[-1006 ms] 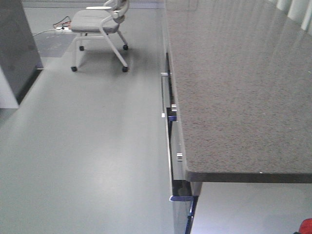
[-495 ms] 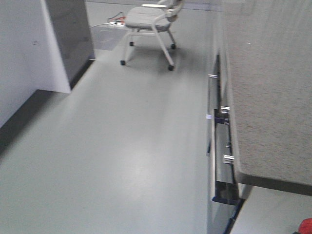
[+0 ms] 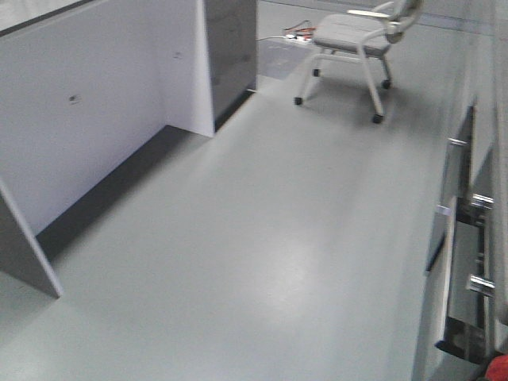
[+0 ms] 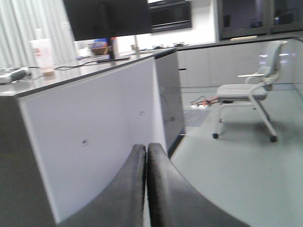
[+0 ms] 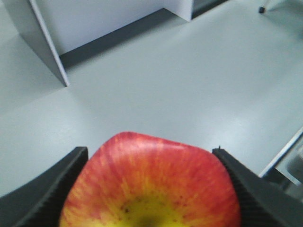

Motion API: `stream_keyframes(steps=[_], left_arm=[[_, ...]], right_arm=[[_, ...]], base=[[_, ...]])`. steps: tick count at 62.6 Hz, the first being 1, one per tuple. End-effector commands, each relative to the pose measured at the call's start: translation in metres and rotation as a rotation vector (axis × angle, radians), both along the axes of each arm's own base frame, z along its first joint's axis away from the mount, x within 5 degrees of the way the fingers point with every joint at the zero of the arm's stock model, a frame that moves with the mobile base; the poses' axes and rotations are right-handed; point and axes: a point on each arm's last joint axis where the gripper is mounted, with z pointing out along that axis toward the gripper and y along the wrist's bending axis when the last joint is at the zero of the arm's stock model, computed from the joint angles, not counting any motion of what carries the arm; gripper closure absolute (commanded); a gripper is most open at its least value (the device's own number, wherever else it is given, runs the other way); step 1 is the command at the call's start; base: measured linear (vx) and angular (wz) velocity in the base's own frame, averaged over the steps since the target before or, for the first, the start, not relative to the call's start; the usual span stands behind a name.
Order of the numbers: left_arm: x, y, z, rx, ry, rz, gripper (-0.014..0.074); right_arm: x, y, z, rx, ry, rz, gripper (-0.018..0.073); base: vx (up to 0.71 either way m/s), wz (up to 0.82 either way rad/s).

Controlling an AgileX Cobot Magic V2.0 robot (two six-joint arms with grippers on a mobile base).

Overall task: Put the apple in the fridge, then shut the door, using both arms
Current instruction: 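Drive the base away from the counter holding the apple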

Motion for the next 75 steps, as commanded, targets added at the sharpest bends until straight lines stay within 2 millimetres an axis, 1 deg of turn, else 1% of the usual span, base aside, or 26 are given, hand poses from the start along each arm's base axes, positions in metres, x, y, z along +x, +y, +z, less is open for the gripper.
stream_keyframes(steps=[1,75], left_arm=[[-0.0008,-0.0005,0.0003,-0.010,-0.068,-0.007,0.0603],[-0.0008,-0.0005,0.0003,-0.010,-0.068,-0.007,0.0603]], right_arm=[[0.0037,0.0006,0.0131,0.034,-0.075,-0.014,0.0203],[0.0036,0.0006,0.0131,0.034,-0.074,-0.013,0.0203]], base=[[-0.07,0.48],[-0.07,0.51]])
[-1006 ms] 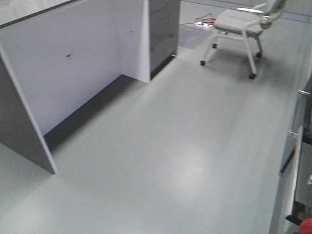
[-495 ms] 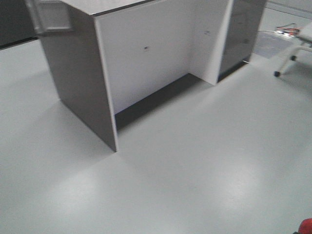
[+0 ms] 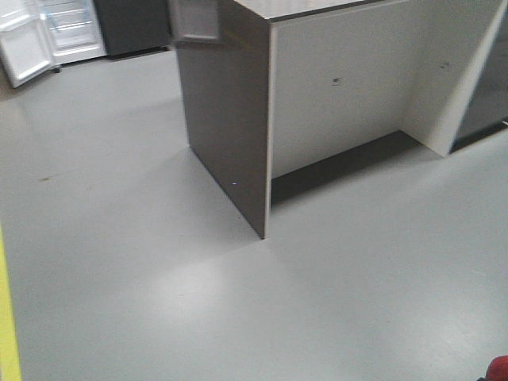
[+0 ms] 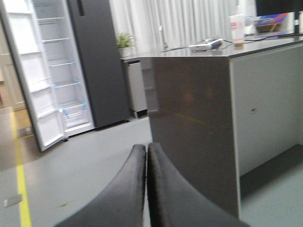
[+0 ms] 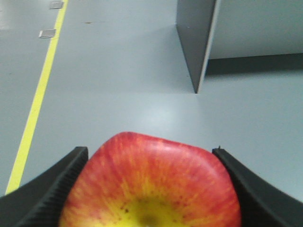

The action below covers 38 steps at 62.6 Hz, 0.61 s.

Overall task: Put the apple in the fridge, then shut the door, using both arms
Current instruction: 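Drive the base away from the counter holding the apple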

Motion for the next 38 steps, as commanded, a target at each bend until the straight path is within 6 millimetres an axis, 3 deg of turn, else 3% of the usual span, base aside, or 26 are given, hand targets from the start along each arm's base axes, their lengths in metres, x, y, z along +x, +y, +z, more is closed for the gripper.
stream_keyframes(steps=[1,38], left_arm=[[-0.0008,-0.0005,0.0003,-0.010,-0.068,-0.007,0.0603],[-0.0008,-0.0005,0.0003,-0.010,-0.068,-0.007,0.0603]], right_arm=[[0.0037,0.0006,0.0131,0.034,-0.075,-0.014,0.0203],[0.0037,0.0006,0.0131,0.034,-0.075,-0.014,0.0203]], base=[[-0.02,0.43],[0.02,0.34]])
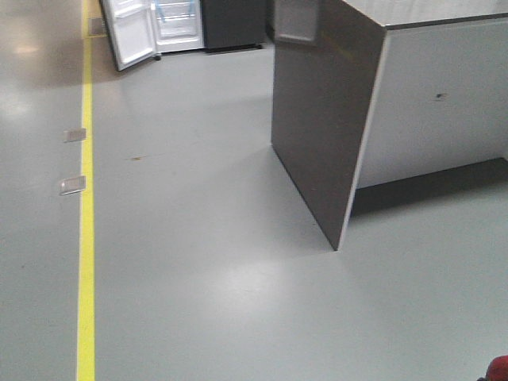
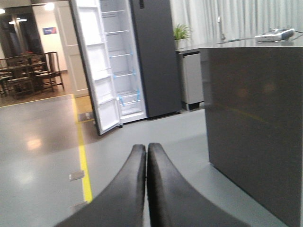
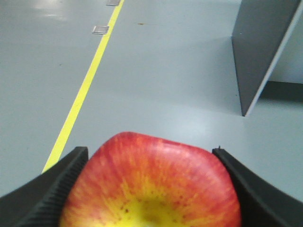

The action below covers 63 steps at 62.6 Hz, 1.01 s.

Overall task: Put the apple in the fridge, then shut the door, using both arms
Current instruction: 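Drive the base away from the counter holding the apple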

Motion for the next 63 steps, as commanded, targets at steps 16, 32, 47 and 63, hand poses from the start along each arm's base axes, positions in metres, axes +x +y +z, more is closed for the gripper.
stream_keyframes(steps=[16,32,47,63], left_arm=[[-0.0008,-0.0005,0.0003,-0.010,-0.068,-0.007,0.0603],[-0.0008,-0.0005,0.0003,-0.010,-0.068,-0.007,0.0603],[-0.0008,-0.0005,0.0003,-0.010,-0.068,-0.007,0.0603],[-0.0008,-0.0005,0.0003,-0.010,-0.068,-0.007,0.0603]], right_arm=[[0.0037,0.0006,0.0131,0.034,-0.075,-0.014,0.0203],[0.0037,0.0006,0.0131,0.034,-0.075,-0.014,0.0203],[0.0037,0.0006,0.0131,0.034,-0.075,-0.014,0.0203],[0.0037,0.0006,0.0131,0.034,-0.075,-0.014,0.0203]], base=[[0.05,0.32],[0.06,0.28],[0.07,0.22],[0.07,0.08]])
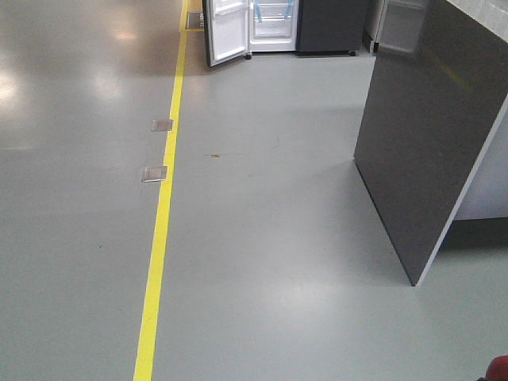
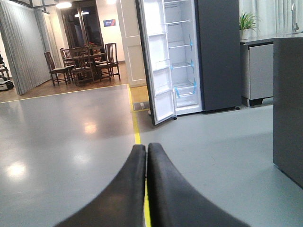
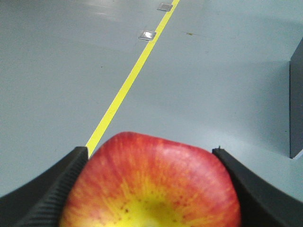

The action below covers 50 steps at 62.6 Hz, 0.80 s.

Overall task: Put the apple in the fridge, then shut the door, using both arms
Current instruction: 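Drive the base away from the counter holding the apple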

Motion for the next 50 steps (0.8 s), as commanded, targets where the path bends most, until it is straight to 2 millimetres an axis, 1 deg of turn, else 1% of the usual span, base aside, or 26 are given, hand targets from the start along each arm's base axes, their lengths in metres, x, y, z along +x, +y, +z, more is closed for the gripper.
stream_keyframes(steps=[1,23,50], left_arm=[[-0.0008,-0.0005,0.0003,-0.010,-0.068,-0.007,0.0603],[-0.0008,-0.0005,0.0003,-0.010,-0.068,-0.007,0.0603],[-0.0008,-0.0005,0.0003,-0.010,-0.068,-0.007,0.0603]], right_arm=[[0.0037,0.0006,0.0131,0.034,-0.075,-0.014,0.0203],[0.0037,0.0006,0.0131,0.034,-0.075,-0.014,0.0203],[0.0037,0.0006,0.0131,0.034,-0.075,-0.014,0.0203]], base=[[0.08,0.02],[0.11,0.00],[0.15,-0.07]])
